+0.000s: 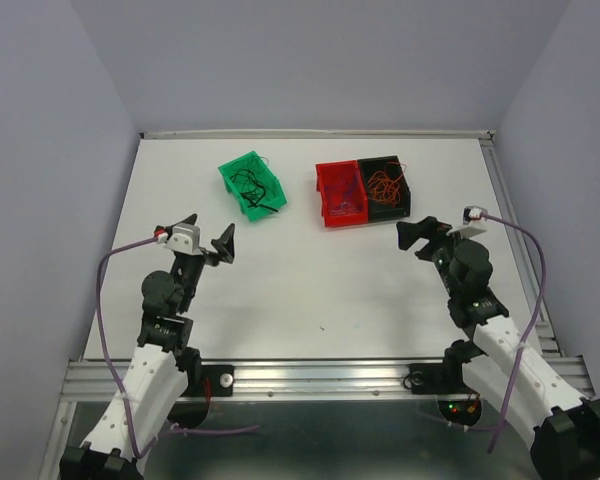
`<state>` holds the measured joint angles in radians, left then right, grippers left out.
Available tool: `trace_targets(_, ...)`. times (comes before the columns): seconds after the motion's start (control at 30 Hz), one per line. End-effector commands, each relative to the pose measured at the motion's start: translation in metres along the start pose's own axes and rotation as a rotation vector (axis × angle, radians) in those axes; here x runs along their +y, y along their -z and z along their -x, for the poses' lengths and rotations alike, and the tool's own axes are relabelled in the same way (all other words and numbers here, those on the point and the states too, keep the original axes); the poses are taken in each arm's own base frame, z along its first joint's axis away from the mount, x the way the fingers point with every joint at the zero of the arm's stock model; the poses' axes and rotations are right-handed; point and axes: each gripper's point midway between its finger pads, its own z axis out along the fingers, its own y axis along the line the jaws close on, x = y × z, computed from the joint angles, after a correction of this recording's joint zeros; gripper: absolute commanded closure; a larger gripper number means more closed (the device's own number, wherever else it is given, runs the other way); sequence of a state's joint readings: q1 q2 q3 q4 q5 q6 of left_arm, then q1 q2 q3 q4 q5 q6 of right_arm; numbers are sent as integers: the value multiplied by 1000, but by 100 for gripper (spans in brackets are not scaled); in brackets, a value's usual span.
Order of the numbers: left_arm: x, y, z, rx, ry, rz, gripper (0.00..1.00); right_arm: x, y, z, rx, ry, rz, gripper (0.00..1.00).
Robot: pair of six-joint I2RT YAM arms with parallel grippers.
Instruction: Untangle the cables
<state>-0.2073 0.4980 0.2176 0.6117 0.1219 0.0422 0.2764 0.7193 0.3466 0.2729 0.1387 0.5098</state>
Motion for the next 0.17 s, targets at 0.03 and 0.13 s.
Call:
trace_targets(0.03, -2, -5, 22, -84, -19, -17, 1, 5, -1, 15, -63, -13, 13, 0)
trace_targets(0.13, -3, -6, 20, -76, -25, -22, 1, 3, -1, 14, -62, -15, 0, 0)
